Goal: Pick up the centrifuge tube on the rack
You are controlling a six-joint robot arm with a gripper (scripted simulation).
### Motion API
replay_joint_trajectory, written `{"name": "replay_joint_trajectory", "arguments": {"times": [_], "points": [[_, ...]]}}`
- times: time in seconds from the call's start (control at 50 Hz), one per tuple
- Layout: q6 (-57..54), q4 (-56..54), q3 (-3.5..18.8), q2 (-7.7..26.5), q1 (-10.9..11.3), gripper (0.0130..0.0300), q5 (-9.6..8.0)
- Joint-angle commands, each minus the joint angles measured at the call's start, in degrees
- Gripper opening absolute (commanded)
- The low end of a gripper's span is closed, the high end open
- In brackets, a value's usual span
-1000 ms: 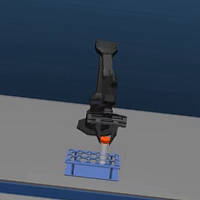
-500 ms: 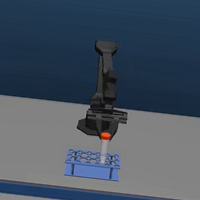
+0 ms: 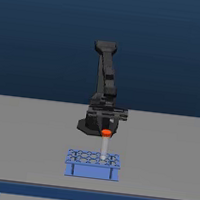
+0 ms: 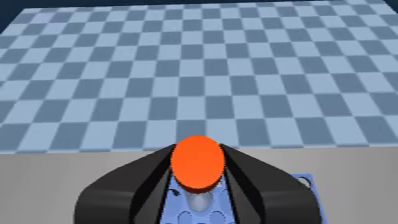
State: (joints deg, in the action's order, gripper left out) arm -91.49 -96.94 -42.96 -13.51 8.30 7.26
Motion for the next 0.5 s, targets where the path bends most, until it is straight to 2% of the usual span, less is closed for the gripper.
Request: {"name": "replay_joint_trajectory", "arguments": {"times": [0.02, 0.5], "points": [[-6.2, -4.8, 0.3, -0.3, 0.0, 0.013, 0.08], [-28.7, -27.1, 2.2, -1.8, 0.0, 0.013, 1.43]]}}
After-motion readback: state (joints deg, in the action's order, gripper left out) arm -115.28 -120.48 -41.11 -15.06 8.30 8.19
